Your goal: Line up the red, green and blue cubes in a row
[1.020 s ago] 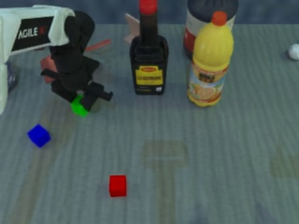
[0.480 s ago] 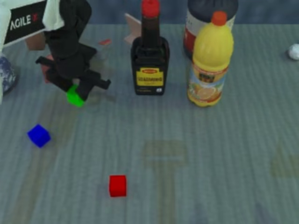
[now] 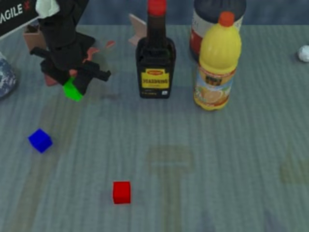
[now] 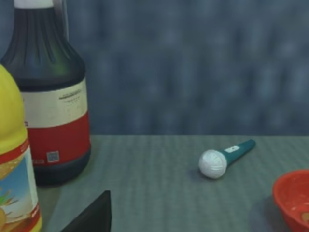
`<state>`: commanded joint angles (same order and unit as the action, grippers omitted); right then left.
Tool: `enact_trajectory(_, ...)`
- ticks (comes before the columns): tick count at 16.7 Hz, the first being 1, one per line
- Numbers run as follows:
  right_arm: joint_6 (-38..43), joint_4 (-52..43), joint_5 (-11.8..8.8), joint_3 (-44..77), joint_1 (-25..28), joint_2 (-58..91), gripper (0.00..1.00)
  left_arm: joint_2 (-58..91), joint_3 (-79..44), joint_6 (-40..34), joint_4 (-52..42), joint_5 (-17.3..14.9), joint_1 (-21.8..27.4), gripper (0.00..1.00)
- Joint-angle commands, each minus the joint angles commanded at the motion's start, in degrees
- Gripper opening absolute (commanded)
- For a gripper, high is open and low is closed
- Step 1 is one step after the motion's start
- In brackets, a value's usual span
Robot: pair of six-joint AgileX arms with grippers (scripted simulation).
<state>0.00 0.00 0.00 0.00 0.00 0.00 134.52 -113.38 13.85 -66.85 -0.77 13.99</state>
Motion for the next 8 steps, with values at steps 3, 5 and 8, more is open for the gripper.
enact_trajectory(3, 0.0, 0.0, 0.0, 0.0, 0.0, 0.0, 1.00, -0.4, 0.7, -1.9, 0.1, 0.1, 1.3, 0.00)
enact_trajectory(5, 0.0, 0.0, 0.0, 0.0, 0.0, 0.0, 1.00, -1.7, 2.3, -6.2, 0.5, 0.3, 4.1, 0.00)
enact_trajectory(8, 0.0, 0.0, 0.0, 0.0, 0.0, 0.0, 1.00, -4.7, 6.5, -16.5, 1.4, 0.7, 10.2, 0.00)
